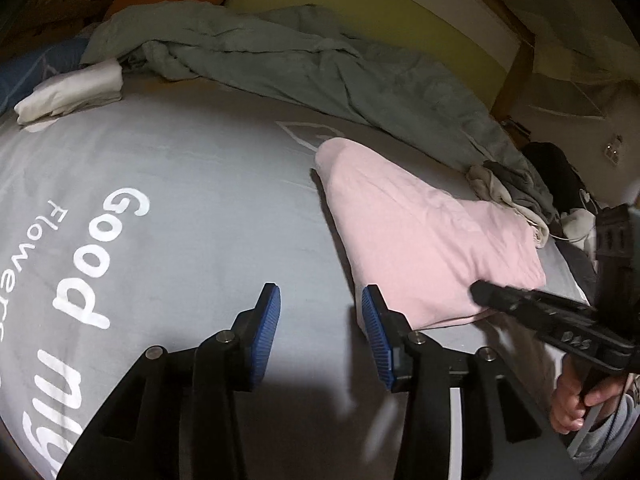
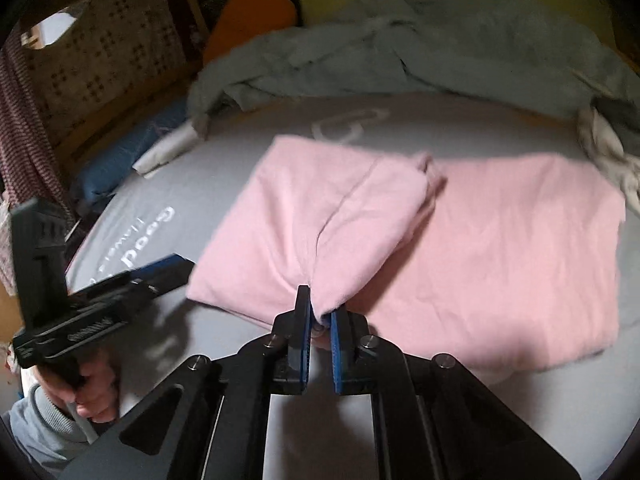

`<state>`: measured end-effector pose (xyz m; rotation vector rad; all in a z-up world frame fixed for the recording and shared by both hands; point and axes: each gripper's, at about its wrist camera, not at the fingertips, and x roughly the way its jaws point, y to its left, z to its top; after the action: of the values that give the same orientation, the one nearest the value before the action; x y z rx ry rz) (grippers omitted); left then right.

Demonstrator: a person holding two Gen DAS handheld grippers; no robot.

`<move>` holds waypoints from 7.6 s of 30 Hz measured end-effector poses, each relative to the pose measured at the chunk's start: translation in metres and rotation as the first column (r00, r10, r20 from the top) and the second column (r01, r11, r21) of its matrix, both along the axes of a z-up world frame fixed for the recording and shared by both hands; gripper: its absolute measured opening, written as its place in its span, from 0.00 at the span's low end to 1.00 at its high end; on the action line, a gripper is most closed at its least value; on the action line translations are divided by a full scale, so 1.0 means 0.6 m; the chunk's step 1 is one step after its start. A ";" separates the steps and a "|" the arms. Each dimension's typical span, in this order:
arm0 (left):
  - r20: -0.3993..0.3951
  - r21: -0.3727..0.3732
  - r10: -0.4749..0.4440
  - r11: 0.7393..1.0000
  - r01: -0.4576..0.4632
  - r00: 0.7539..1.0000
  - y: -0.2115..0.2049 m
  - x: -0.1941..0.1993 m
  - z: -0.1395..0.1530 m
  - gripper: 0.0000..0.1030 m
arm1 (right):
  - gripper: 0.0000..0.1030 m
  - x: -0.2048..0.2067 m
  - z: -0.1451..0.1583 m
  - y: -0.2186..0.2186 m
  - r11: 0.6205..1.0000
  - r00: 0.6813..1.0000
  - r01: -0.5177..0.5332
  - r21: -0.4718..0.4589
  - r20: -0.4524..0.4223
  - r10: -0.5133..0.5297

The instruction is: Fold small clothes

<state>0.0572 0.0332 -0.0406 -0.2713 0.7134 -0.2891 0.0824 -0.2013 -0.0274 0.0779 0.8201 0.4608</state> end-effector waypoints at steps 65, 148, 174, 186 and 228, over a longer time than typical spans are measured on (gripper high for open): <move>0.233 0.048 0.301 0.946 -0.320 0.925 0.131 -0.091 0.126 0.52 | 0.29 -0.008 0.056 0.149 0.982 0.968 0.186 -0.038 0.179 -0.177; 0.077 0.145 -0.060 0.988 0.049 0.995 -0.045 0.066 0.069 0.26 | 0.15 -0.054 0.014 -0.006 0.983 0.980 0.153 0.106 0.110 -0.164; 0.011 -0.021 -0.039 0.999 0.039 0.999 0.023 0.111 0.109 0.67 | 0.86 -0.059 0.054 -0.052 0.952 0.940 0.261 0.162 0.180 -0.289; -0.199 -0.378 -0.121 0.925 0.038 0.972 0.014 0.079 0.003 0.89 | 1.00 -0.006 0.001 -0.140 0.842 0.931 0.364 0.398 -0.146 -0.334; 0.064 -0.008 -0.264 0.964 0.265 0.963 -0.141 0.043 0.111 0.21 | 0.20 -0.024 0.095 -0.079 0.950 0.972 0.186 0.252 0.092 -0.215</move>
<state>0.0828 -0.0512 0.0258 -0.1811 0.6860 -0.5557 0.0680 -0.2490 0.0299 0.3547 0.6278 0.3667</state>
